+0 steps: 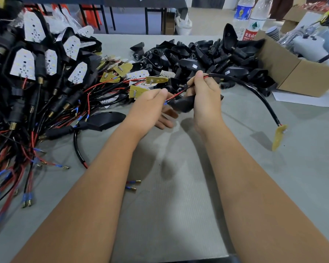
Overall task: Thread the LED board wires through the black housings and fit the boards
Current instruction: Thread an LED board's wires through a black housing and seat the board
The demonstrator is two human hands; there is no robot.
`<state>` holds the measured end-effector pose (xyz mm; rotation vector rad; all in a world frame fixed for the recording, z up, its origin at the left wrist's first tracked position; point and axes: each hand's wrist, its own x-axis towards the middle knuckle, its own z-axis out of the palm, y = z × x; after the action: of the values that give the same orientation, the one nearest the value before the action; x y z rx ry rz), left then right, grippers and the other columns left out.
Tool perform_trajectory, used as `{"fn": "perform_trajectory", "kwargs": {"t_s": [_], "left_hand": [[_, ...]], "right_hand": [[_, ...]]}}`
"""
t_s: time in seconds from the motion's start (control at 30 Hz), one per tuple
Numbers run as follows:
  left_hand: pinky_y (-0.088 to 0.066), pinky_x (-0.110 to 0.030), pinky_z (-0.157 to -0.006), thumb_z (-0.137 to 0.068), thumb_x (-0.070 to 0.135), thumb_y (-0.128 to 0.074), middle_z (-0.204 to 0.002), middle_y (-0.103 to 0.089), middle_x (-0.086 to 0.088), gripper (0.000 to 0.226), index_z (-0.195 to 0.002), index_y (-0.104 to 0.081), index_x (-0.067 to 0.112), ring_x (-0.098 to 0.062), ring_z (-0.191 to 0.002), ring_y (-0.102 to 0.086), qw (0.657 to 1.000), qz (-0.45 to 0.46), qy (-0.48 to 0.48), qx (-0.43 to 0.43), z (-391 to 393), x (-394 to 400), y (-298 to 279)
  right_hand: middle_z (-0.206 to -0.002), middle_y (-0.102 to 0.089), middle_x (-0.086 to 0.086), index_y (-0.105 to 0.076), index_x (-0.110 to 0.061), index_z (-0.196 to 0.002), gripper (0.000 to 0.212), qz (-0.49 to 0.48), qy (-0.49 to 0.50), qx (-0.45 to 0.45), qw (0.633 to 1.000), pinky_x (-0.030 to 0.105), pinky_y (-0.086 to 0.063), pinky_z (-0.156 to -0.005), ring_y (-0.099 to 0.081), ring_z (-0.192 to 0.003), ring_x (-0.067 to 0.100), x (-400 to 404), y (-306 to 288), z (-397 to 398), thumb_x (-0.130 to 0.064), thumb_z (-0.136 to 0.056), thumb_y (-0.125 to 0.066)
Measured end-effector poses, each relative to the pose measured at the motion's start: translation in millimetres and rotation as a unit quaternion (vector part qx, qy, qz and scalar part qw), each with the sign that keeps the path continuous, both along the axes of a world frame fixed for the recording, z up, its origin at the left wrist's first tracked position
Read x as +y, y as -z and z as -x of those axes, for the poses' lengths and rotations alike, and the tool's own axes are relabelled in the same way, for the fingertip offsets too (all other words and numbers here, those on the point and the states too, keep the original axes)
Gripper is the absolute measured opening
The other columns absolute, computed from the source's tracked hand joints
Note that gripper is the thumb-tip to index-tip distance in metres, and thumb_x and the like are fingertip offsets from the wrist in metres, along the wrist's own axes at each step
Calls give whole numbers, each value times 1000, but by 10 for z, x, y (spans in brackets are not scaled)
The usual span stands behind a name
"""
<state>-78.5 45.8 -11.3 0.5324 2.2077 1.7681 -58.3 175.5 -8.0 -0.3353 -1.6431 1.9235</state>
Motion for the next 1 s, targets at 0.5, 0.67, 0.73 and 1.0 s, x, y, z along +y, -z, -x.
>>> {"fn": "perform_trajectory", "kwargs": {"t_s": [0.5, 0.67, 0.73, 1.0], "left_hand": [[-51, -22, -51, -82, 7, -75, -77, -52, 1, 49, -126, -57, 21, -8, -57, -54, 996, -33, 85, -14, 64, 7, 64], [-53, -20, -53, -79, 2, -77, -71, -66, 8, 32, -103, -67, 21, -3, -58, -63, 999, -23, 18, 27, 141, -26, 112], [-57, -25, -57, -80, -2, -75, -93, -70, -7, 31, -97, -67, 23, -12, -75, -70, 999, -43, -14, 13, 169, -34, 139], [-61, -38, -61, -74, -2, -68, -100, -70, -5, 37, -100, -58, 23, -22, -82, -73, 982, -129, -135, -1, 286, -62, 184]], "right_hand": [[-54, -54, 3, -59, -12, -72, 30, 27, -61, -1, 998, 33, -46, -65, -52, -56, 17, -64, -39, 12, -20, -100, -50], [-56, -51, -4, -63, -9, -68, 26, -95, -6, -20, 995, 33, -42, -63, -46, -60, 13, -26, -11, 12, -19, -91, -65], [-60, -56, -4, -66, -8, -68, 25, -119, 18, -14, 993, 28, -44, -65, -49, -61, 9, -18, -12, 6, -20, -91, -66], [-60, -57, 1, -62, -6, -84, 22, 53, 22, 23, 998, 20, -42, -47, -49, -49, 9, 35, -63, -19, -17, -101, -51]]}}
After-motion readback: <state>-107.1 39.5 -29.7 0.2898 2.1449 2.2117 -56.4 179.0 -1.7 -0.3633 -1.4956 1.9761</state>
